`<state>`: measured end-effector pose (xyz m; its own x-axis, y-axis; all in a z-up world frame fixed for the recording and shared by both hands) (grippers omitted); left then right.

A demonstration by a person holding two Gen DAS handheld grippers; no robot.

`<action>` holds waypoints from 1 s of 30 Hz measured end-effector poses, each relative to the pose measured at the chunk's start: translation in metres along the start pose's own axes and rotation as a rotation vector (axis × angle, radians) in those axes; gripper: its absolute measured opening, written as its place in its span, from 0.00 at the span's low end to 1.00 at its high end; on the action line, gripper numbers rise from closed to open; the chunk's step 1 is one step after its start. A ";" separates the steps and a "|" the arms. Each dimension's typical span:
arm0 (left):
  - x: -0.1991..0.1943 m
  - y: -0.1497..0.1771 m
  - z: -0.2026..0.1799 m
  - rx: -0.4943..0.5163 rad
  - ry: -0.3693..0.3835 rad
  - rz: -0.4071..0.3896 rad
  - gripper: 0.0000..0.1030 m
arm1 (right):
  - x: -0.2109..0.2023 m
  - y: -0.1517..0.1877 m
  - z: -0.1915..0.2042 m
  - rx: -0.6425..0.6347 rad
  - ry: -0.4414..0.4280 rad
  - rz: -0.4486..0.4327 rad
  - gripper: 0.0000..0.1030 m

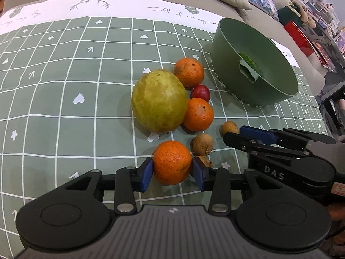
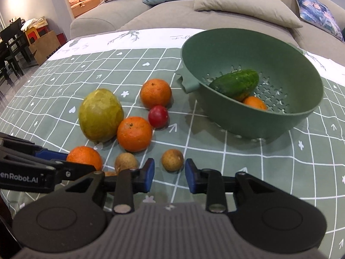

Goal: Organize fruits
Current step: 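Grasp an orange with the left tool while the right tool grasps a kiwi, then carry the orange and kiwi into the colander and open both tools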

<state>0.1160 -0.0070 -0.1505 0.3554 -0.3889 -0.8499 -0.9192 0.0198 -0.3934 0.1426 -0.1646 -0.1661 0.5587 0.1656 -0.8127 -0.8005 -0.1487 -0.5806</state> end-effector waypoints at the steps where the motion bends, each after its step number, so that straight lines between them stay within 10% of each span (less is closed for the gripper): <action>1: 0.000 -0.001 0.000 0.001 0.002 0.001 0.43 | 0.001 0.000 0.000 0.000 0.000 0.001 0.24; 30: -0.048 -0.028 -0.030 0.021 0.054 -0.100 0.40 | -0.060 -0.011 -0.002 -0.016 -0.038 -0.107 0.17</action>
<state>0.1193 -0.0166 -0.0887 0.4353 -0.4386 -0.7862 -0.8754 -0.0024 -0.4834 0.1184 -0.1749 -0.1114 0.6316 0.2185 -0.7438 -0.7331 -0.1439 -0.6648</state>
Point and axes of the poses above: each gripper's, at about its wrist camera, not at the fingertips, and x roughly the way its jaws point, z to its left, y to its underside, the point moved 6 cm from there along x, roughly the way its jaws point, and after that the axes turned 4 degrees about y, right-handed, at the moved point
